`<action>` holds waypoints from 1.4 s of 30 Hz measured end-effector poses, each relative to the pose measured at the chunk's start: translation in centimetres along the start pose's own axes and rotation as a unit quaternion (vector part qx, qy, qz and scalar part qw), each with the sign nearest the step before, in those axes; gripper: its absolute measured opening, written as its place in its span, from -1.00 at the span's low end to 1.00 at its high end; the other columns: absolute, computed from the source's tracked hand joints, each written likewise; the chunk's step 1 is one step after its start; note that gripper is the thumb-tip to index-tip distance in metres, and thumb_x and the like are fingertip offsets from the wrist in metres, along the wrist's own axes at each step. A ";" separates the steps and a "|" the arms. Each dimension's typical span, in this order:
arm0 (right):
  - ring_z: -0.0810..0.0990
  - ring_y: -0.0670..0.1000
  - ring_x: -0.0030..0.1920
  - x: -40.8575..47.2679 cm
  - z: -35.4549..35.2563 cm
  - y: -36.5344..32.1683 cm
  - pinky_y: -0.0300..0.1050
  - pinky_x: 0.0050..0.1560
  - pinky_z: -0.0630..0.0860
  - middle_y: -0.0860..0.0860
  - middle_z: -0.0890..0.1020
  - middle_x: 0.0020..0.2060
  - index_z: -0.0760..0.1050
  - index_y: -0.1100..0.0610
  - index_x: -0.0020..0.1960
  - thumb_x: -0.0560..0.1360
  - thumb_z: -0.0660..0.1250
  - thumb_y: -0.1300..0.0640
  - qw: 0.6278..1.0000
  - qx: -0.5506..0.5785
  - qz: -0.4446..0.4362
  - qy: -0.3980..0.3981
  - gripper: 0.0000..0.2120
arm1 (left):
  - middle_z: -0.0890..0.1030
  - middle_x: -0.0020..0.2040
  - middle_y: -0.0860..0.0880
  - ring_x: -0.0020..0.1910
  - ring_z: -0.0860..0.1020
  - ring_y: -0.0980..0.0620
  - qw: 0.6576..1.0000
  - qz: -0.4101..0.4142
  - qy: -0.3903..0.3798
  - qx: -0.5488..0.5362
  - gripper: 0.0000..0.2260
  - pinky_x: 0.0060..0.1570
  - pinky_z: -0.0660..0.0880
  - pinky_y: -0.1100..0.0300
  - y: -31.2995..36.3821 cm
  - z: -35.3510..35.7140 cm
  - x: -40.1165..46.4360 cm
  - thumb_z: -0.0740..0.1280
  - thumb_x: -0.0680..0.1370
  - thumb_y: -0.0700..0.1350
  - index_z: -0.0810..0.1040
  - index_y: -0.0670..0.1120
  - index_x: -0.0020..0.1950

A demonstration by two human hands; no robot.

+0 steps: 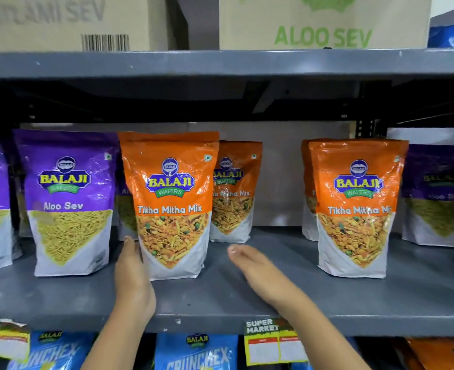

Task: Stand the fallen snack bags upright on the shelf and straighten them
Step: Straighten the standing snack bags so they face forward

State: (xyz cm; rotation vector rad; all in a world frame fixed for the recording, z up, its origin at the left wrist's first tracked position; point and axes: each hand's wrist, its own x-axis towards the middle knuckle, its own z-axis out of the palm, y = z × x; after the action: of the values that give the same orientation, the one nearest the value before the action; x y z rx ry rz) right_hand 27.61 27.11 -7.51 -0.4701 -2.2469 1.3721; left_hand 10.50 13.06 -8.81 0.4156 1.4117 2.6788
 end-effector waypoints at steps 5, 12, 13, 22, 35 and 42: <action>0.26 -0.09 0.49 2.6 4.5 -1.7 -0.06 0.46 0.21 -0.19 0.29 0.51 0.15 -0.08 0.56 0.55 0.04 -0.35 0.993 0.070 0.013 -0.093 -0.34 | 0.63 0.24 -0.01 0.22 0.57 0.00 0.998 -0.003 -0.038 0.046 -0.67 0.32 0.42 -0.04 0.3 0.2 -1.0 0.10 0.62 0.13 0.59 0.05 0.17; 0.52 -0.07 0.21 3.2 5.1 -0.3 -0.06 0.27 0.41 -0.07 0.57 0.25 0.39 -0.06 0.39 0.52 0.04 -0.36 0.981 0.170 0.015 0.086 -0.42 | 0.66 0.17 0.14 0.17 0.59 0.16 0.980 -0.020 -0.165 0.105 -0.65 0.23 0.44 0.08 0.7 -0.1 -1.9 0.05 0.61 0.21 0.59 0.18 0.14; 0.54 -0.04 0.22 3.2 5.1 -0.1 0.02 0.30 0.44 -0.06 0.59 0.23 0.43 -0.08 0.33 0.45 0.07 -0.40 0.973 0.198 0.026 0.115 -0.39 | 0.66 0.17 0.16 0.15 0.59 0.19 0.975 -0.034 -0.191 0.110 -0.62 0.22 0.43 0.11 0.3 -0.1 -1.4 0.05 0.58 0.26 0.60 0.19 0.16; 0.58 0.04 0.22 2.7 4.6 0.2 0.14 0.26 0.50 -0.02 0.61 0.22 0.44 -0.06 0.26 0.47 0.11 -0.38 0.928 0.281 0.048 0.239 -0.47 | 0.36 0.48 -0.26 0.37 0.39 -0.22 0.964 -0.112 -0.092 0.221 -0.44 0.33 0.31 -0.01 -11.2 1.1 15.4 -0.14 0.65 0.15 0.48 -0.12 0.34; 0.62 0.01 0.10 2.7 3.8 0.7 -0.01 0.08 0.54 0.02 0.63 0.10 0.42 0.06 0.21 0.63 0.15 -0.02 0.878 0.349 0.013 0.328 -0.76 | 0.31 0.40 0.13 0.47 0.21 0.12 0.883 -0.099 -0.254 0.383 -0.43 0.40 0.14 0.12 -2.2 2.2 0.0 -0.11 0.57 0.31 0.18 0.14 0.53; 0.63 -0.01 0.04 2.1 3.8 0.2 -0.09 -0.03 0.52 0.05 0.64 0.04 0.45 0.07 0.13 0.63 0.15 0.00 0.865 0.335 -0.015 0.373 -0.80 | 0.25 0.40 0.32 0.41 0.21 0.30 0.931 0.016 -0.239 0.275 -0.46 0.37 0.12 0.26 0.7 0.7 -3.5 0.05 0.55 0.28 0.23 0.19 0.52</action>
State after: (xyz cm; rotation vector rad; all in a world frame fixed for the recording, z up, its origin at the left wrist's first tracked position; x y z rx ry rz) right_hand 23.81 25.47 -8.77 -0.5730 -1.0712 1.4981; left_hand 14.10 12.53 -8.58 1.0495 1.9472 1.9417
